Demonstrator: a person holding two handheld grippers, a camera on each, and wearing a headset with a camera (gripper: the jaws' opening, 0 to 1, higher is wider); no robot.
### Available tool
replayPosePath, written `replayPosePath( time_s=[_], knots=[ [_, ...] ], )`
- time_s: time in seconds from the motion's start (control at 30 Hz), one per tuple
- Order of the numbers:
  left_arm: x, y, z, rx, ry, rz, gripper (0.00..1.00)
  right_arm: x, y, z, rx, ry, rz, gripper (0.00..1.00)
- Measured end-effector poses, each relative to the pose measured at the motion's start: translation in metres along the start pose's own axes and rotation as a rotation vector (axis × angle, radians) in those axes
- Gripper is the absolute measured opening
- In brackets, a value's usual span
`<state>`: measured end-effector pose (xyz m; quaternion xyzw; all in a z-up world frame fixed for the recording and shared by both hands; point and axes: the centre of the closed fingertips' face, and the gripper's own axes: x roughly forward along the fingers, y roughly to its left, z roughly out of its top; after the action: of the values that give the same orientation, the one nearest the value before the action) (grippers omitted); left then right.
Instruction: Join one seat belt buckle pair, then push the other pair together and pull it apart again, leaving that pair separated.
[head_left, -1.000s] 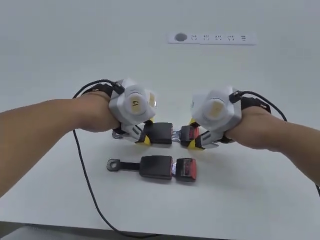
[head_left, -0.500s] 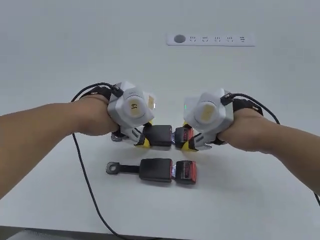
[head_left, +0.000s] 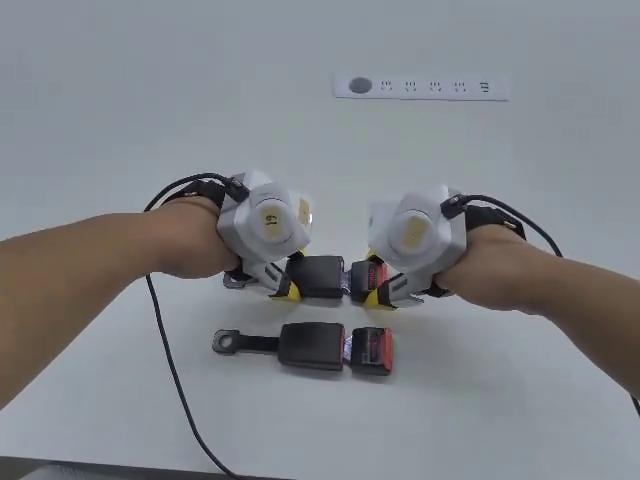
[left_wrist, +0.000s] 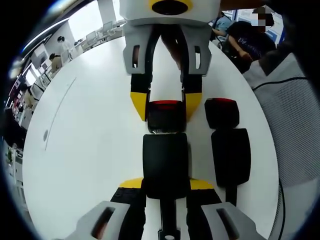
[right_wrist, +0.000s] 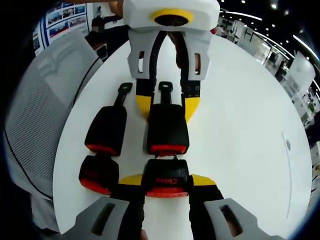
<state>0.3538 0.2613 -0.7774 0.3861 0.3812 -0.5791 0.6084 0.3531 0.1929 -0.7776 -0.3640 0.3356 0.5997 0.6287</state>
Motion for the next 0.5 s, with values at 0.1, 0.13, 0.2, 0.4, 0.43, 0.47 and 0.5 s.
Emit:
replayPosePath(
  time_s=[0.1, 0.13, 0.2, 0.4, 0.43, 0.47, 0.5],
  knots=[
    [0.0004, 0.0002, -0.0006, -0.001, 0.000, -0.002, 0.31, -0.0027, 0.0017, 0.0012, -0.005, 0.008, 0.004, 0.30],
    [0.0003, 0.0000, -0.0005, -0.001, 0.000, -0.002, 0.31, -0.0018, 0.0015, 0.0007, -0.005, 0.008, 0.004, 0.30],
    [-0.0001, -0.0009, 0.0006, -0.001, 0.001, -0.001, 0.31, -0.0012, 0.0009, -0.0001, -0.003, 0.004, 0.004, 0.30],
    [-0.0002, -0.0020, 0.0013, -0.001, 0.005, -0.001, 0.31, -0.0032, 0.0022, -0.0003, -0.002, 0.011, 0.005, 0.30],
    [-0.0001, -0.0020, 0.0011, -0.003, 0.004, -0.002, 0.31, -0.0028, 0.0018, -0.0006, -0.002, 0.012, 0.005, 0.30],
    [-0.0004, -0.0022, 0.0015, -0.003, 0.004, -0.002, 0.31, -0.0037, 0.0019, -0.0013, -0.006, 0.016, 0.006, 0.30],
    [-0.0006, -0.0023, 0.0016, -0.006, 0.004, -0.001, 0.31, -0.0052, 0.0017, -0.0027, -0.008, 0.022, 0.006, 0.30]
  ],
)
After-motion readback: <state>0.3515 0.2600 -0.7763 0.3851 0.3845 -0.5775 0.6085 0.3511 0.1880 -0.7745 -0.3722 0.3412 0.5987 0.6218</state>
